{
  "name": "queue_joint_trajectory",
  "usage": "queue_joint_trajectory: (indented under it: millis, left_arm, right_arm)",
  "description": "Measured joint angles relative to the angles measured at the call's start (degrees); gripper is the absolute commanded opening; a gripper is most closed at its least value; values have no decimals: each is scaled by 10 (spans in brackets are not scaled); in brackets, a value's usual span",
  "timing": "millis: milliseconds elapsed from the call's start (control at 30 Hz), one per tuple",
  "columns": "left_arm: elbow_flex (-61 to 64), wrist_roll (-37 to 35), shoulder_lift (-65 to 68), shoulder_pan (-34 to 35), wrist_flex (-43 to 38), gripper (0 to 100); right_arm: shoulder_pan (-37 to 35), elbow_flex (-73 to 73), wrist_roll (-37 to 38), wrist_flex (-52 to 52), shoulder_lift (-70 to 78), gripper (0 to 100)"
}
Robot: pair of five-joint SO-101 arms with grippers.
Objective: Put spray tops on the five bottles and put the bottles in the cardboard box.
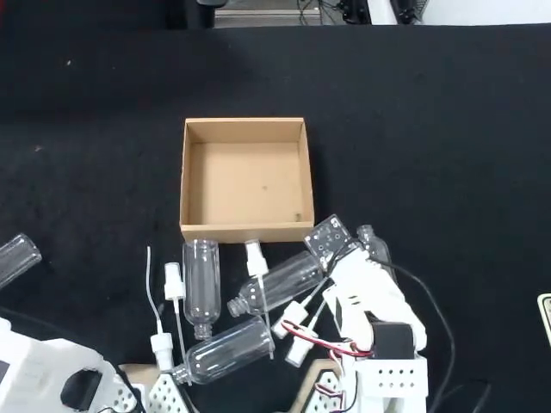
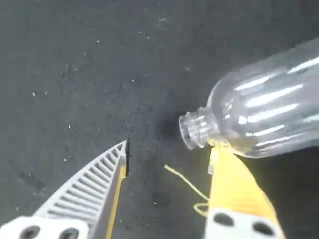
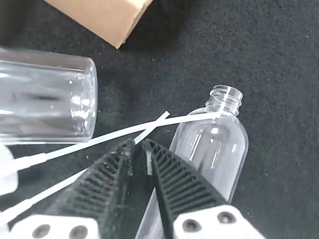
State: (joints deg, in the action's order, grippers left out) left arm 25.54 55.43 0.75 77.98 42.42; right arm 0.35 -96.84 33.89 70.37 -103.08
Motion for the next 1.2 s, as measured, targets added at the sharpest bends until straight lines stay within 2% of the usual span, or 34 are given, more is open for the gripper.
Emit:
queue_joint_trajectory:
  millis: [133,333,433,567,667,733,867,933,1067,1200]
  left_arm:
    - [-35,-86,0,0,0,246]
    - [-80,-171,0,0,19,246]
    - [-136,-211,0,-3,113,247]
    - [-236,-287,0,-39,315,247]
    - [-263,-374,0,-96,442,247]
    - [-264,-448,0,-132,476,247]
    - [-236,-629,0,-180,464,247]
    - [-222,-691,0,-190,439,248]
    - [-213,-739,0,-183,421,273]
    - [-213,-777,0,-172,419,442]
  right_arm:
    - [0,0,0,0,0,12]
    - [0,0,0,0,0,12]
    - [0,0,0,0,0,12]
    - [0,0,0,0,0,12]
    - [0,0,0,0,0,12]
    - [0,0,0,0,0,12]
    - [0,0,0,0,0,12]
    - [0,0,0,0,0,12]
    - [0,0,0,0,0,12]
    - [0,0,0,0,0,12]
